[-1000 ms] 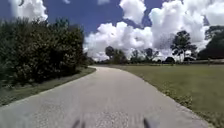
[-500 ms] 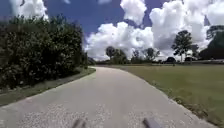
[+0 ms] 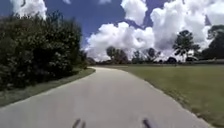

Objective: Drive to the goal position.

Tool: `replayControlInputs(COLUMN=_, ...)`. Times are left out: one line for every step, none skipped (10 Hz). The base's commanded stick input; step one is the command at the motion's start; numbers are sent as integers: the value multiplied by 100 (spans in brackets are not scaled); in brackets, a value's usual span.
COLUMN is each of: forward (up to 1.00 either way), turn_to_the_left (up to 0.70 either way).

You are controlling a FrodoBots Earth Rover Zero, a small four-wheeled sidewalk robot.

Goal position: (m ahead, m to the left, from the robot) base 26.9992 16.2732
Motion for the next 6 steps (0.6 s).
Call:
replayControlInputs(forward=70, turn_to_the_left=0)
replayControlInputs(forward=70, turn_to_the_left=0)
replayControlInputs(forward=70, turn_to_the_left=0)
replayControlInputs(forward=70, turn_to_the_left=0)
replayControlInputs(forward=70, turn_to_the_left=0)
replayControlInputs(forward=70, turn_to_the_left=0)
